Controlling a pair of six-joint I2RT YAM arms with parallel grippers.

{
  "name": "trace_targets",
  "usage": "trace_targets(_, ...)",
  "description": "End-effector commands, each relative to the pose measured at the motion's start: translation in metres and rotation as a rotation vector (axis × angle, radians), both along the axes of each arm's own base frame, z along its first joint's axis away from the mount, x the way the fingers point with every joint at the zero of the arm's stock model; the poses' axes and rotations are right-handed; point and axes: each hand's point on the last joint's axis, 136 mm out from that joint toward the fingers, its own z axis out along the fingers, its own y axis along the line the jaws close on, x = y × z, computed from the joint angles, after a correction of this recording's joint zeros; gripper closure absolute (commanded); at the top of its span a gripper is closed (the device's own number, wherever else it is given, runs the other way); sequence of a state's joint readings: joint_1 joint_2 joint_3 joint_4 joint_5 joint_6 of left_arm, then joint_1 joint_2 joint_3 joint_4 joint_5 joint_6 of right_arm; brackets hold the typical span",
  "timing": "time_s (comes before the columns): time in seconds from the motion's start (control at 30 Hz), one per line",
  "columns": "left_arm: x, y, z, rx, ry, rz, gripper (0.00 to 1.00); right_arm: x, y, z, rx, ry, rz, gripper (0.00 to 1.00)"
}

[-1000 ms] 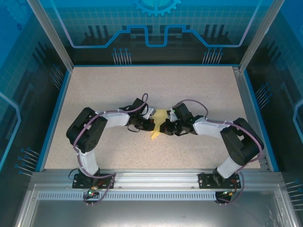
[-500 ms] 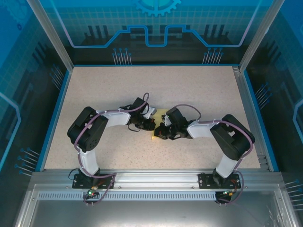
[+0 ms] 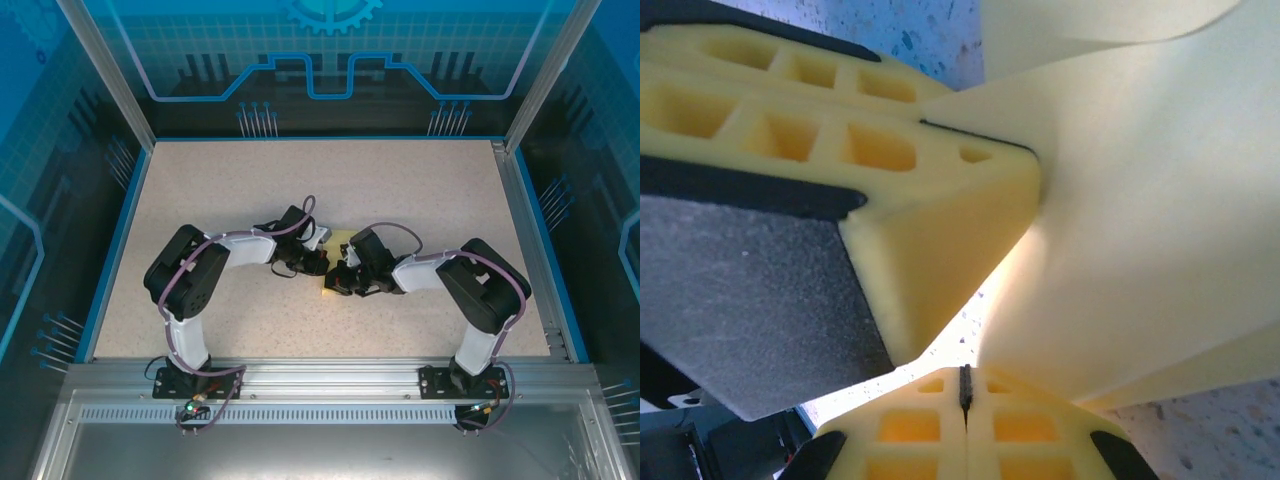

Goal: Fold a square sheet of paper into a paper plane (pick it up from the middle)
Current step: Third fold the triangle at the center of the table.

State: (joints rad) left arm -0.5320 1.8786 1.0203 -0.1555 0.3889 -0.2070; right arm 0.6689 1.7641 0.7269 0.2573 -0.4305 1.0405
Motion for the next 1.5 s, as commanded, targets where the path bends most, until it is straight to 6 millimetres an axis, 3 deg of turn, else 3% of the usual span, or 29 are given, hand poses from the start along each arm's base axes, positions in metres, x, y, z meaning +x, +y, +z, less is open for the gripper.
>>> trace_targets(0.0, -0.007, 0.001, -0.009, 0.019, 0.033, -0.026, 0.95, -0.008, 0.005, -0.004, 0.011, 0.007, 0.02, 1.0)
trace_targets(0.57, -0.006, 0.0, -0.009, 0.021, 0.035, -0.033, 0.95, -0.011, -0.002, -0.018, -0.03, 0.019, 0.006, 1.0)
trace_targets(0.83, -0.005, 0.0, -0.004, 0.016, 0.027, -0.034, 0.95, -0.004, -0.005, 0.007, -0.014, -0.036, -0.002, 1.0)
trace_targets(0.97, -0.004, -0.002, -0.002, 0.011, 0.022, -0.035, 0.95, 0.009, -0.038, 0.014, -0.128, -0.084, -0.077, 1.0)
trace_targets(1.1, -0.004, -0.002, -0.001, 0.011, 0.021, -0.036, 0.95, 0.036, -0.069, 0.019, -0.165, -0.103, -0.139, 1.0)
trace_targets(1.33, -0.004, -0.002, 0.0, 0.011, 0.016, -0.036, 0.95, 0.087, -0.072, 0.018, -0.29, -0.114, -0.061, 1.0)
trace_targets(1.47, -0.004, -0.002, 0.0, 0.015, 0.015, -0.041, 0.95, 0.103, -0.072, 0.013, -0.311, -0.083, -0.031, 1.0)
